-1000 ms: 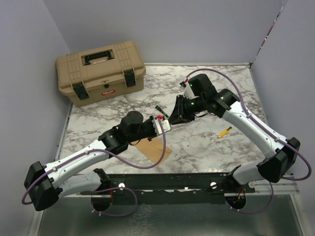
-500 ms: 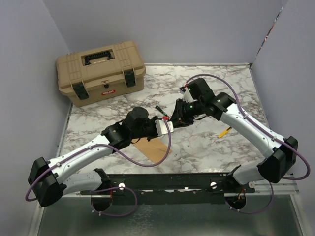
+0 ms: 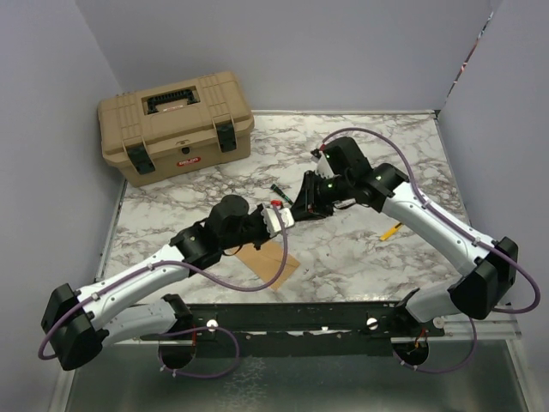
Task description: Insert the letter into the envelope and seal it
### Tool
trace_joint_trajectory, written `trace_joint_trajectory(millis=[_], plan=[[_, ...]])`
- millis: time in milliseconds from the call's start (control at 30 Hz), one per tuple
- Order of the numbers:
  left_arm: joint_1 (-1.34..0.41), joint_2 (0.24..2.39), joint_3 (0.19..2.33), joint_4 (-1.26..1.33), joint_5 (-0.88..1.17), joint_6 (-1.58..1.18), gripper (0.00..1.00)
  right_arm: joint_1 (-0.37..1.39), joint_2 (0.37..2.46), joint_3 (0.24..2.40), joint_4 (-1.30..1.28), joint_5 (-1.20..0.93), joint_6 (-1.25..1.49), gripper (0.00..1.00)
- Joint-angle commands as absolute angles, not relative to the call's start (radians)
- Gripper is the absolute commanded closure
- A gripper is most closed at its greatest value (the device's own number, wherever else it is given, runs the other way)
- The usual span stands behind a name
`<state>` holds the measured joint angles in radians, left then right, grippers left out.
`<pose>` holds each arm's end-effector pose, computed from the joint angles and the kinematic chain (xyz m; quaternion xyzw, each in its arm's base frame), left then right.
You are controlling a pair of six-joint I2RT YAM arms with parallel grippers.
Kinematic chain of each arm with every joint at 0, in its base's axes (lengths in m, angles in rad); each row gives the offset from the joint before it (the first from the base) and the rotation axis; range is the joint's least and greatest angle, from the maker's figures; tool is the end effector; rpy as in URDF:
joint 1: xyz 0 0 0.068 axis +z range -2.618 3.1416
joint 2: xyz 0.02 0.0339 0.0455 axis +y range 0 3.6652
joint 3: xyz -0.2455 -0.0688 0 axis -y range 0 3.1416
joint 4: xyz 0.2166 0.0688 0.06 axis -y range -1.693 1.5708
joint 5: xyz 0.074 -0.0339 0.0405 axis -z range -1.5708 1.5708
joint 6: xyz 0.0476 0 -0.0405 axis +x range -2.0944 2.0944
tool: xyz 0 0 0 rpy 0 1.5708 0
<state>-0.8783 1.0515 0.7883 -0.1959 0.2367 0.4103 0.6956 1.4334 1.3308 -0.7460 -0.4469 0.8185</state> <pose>0.1387 -0.1847 0.2749 0.5565 0.6370 -0.2191 0.4864 0.2058 0.1986 0.3065 -0.0221 0.9153 0.3873 0.1080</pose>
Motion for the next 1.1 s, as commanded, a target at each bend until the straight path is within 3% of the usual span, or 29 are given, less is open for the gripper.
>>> trace_joint_trajectory(millis=[0, 100, 200, 300, 533, 733, 1067], plan=[[-0.905, 0.903, 0.668, 0.203, 0.240, 0.246, 1.00, 0.711, 1.453, 1.435, -0.715, -0.336, 0.799, 0.83], [-0.905, 0.854, 0.596, 0.188, 0.193, 0.189, 1.00, 0.702, 1.442, 1.503, -0.736, -0.338, 0.810, 0.68], [-0.906, 0.817, 0.541, 0.197, 0.163, 0.137, 1.00, 0.698, 1.415, 1.571, -0.744, -0.313, 0.820, 0.37], [-0.906, 0.796, 0.506, 0.215, 0.143, 0.075, 1.00, 0.695, 1.361, 1.580, -0.743, -0.242, 0.816, 0.21], [-0.906, 0.818, 0.518, 0.203, -0.075, -0.225, 1.00, 0.692, 1.238, 1.433, -0.735, -0.068, 0.858, 0.19], [-0.905, 0.962, 0.544, 0.148, -0.307, -0.558, 1.00, 0.691, 1.174, 1.331, -0.761, 0.051, 0.931, 0.20], [-0.772, 1.347, 0.697, 0.066, -0.252, -0.956, 1.00, 0.692, 1.063, 1.170, -0.761, 0.059, 1.005, 0.23]])
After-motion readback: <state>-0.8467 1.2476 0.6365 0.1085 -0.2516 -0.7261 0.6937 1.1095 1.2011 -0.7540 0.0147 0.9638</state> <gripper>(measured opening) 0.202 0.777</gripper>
